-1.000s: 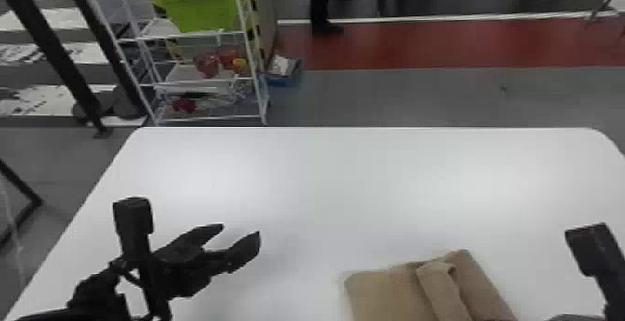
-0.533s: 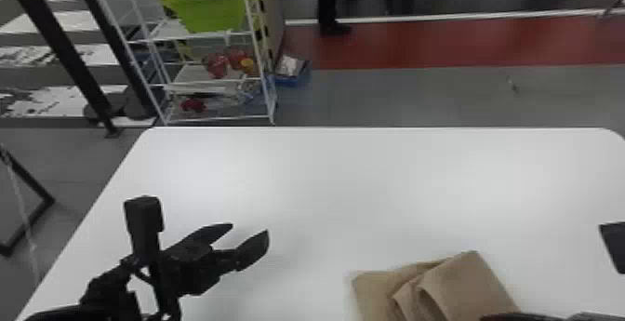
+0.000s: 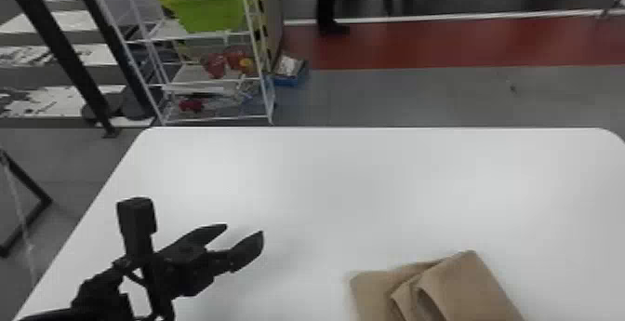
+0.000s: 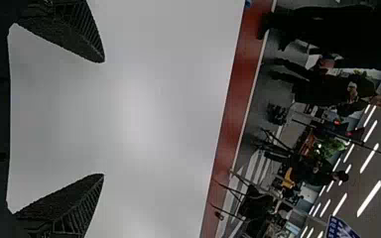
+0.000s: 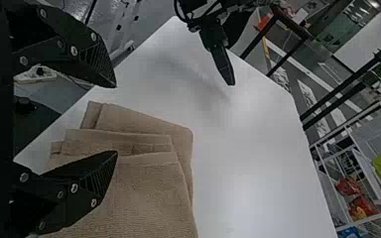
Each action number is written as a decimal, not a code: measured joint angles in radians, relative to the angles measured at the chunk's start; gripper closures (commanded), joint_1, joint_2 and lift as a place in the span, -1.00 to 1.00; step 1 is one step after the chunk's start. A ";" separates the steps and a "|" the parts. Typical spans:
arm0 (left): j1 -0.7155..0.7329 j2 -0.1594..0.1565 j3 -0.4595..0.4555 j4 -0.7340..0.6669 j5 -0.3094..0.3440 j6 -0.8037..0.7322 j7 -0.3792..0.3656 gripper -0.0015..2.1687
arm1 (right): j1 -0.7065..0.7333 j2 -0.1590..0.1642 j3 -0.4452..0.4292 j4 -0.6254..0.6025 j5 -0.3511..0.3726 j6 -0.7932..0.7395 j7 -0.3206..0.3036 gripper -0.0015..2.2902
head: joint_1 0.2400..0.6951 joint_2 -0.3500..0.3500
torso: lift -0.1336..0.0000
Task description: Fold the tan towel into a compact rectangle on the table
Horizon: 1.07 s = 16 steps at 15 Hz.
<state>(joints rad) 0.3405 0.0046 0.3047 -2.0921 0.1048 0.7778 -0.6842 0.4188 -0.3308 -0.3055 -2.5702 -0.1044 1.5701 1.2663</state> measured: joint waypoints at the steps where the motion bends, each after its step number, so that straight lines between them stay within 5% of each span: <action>1: 0.000 0.000 0.002 0.000 0.001 0.001 0.000 -0.95 | 0.035 -0.024 -0.012 -0.012 0.046 0.000 0.055 0.53 | 1.00 0.26 | -0.84; 3: -0.002 0.000 0.002 0.000 0.001 0.001 0.000 -0.95 | 0.097 -0.053 -0.023 -0.021 0.135 0.000 0.095 0.86 | 1.00 0.17 | -0.84; 9: 0.003 0.000 -0.005 -0.006 0.002 0.001 -0.004 -0.95 | 0.145 -0.076 0.021 0.011 0.297 -0.004 0.096 0.86 | 1.00 -0.04 | -0.84; 16: 0.014 0.000 0.007 -0.020 0.004 0.001 -0.023 -0.95 | 0.016 -0.114 0.234 0.151 0.474 0.000 0.096 0.86 | 1.00 0.00 | -0.84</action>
<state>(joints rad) 0.3549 0.0046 0.3121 -2.1118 0.1090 0.7786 -0.7072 0.4348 -0.4453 -0.0714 -2.4195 0.3699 1.5701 1.3622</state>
